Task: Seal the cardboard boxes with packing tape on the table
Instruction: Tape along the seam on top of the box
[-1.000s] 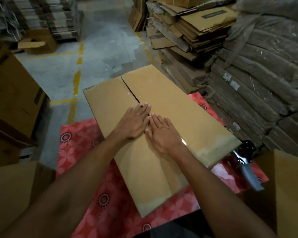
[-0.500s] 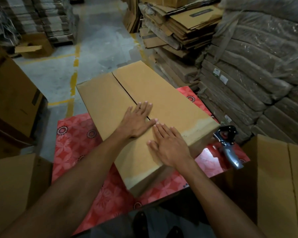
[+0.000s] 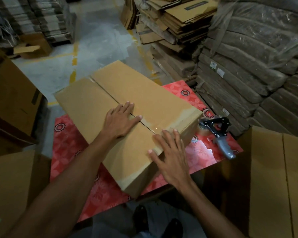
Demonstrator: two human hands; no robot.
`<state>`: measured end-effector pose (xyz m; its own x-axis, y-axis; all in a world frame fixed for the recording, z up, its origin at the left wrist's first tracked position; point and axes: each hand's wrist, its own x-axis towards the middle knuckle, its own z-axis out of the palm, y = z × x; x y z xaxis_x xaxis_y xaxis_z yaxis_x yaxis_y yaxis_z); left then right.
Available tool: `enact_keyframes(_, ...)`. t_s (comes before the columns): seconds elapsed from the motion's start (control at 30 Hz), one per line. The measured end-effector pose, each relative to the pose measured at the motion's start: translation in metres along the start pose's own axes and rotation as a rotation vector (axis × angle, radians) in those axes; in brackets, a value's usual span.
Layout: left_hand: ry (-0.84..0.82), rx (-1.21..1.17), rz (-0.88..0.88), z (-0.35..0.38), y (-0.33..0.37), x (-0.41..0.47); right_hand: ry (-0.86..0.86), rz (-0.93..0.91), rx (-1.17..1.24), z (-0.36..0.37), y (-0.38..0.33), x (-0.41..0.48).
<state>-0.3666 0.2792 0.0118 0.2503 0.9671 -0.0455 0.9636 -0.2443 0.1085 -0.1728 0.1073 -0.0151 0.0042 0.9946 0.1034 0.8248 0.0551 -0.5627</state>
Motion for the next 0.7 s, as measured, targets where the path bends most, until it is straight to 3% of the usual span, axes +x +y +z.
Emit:
enact_keyframes(0.3, 0.043, 0.047, -0.34, 0.004, 0.025, -0.059, -0.165, -0.362, 0.175, -0.036, 0.062, 0.059)
enact_keyframes(0.5, 0.0, 0.079, -0.412, -0.003, 0.053, -0.075, -0.207, -0.287, -0.054, -0.077, 0.075, 0.113)
enact_keyframes(0.6, 0.174, 0.152, -0.14, -0.001, 0.062, -0.075, -0.086, -0.095, -0.13, -0.07, 0.054, 0.101)
enact_keyframes(0.7, 0.09, 0.076, 0.286, 0.008, 0.08, -0.068, 0.007, 0.102, 0.031, -0.052, 0.024, 0.056)
